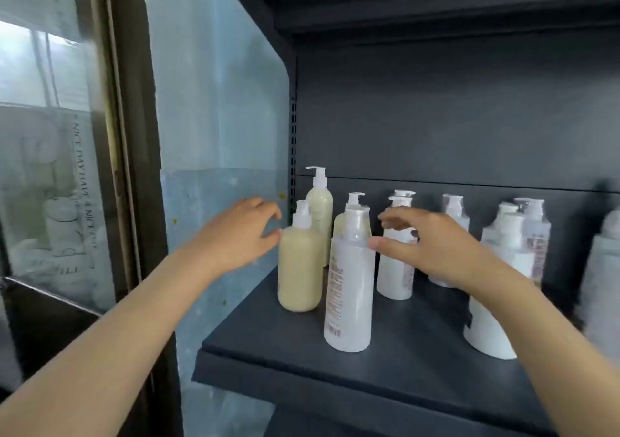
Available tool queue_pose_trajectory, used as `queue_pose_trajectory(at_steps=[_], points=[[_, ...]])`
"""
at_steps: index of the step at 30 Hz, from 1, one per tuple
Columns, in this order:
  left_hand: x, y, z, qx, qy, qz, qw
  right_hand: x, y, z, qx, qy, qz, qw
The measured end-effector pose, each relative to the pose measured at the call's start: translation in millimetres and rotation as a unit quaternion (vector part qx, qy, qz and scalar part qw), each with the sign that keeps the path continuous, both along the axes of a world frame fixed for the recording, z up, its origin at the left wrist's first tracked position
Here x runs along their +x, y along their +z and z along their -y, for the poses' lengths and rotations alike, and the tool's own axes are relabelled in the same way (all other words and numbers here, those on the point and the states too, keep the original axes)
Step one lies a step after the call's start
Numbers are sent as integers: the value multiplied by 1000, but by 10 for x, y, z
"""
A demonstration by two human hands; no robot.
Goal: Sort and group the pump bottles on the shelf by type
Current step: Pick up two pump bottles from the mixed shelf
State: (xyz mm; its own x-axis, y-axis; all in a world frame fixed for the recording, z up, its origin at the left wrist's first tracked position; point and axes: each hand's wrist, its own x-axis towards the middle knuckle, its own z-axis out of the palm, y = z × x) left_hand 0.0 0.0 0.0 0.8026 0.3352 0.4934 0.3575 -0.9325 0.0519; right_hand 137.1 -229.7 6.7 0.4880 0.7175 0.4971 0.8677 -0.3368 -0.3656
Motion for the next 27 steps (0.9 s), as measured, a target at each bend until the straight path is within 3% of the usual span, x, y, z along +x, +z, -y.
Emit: queue_pose_trajectory(at_steps=[8,11,15,22,27], points=[[453,-358,-283,-190,-149,102,965,-45,-316,-353,88,57,-193,976],[525,-430,-298,-294,-213,94,927,-112,-426,-467,136,80,-254,954],[555,-474,-307,-445,-279,112,844,-207,-552,-635,199,82,-293,932],[681,-735,-359,-547,-314,147,762,-324,-773,-850,344,54,-329,878],[713,-760,-333,-550,-325,187,746,-396,-771,-922,367,-12,-308,878]])
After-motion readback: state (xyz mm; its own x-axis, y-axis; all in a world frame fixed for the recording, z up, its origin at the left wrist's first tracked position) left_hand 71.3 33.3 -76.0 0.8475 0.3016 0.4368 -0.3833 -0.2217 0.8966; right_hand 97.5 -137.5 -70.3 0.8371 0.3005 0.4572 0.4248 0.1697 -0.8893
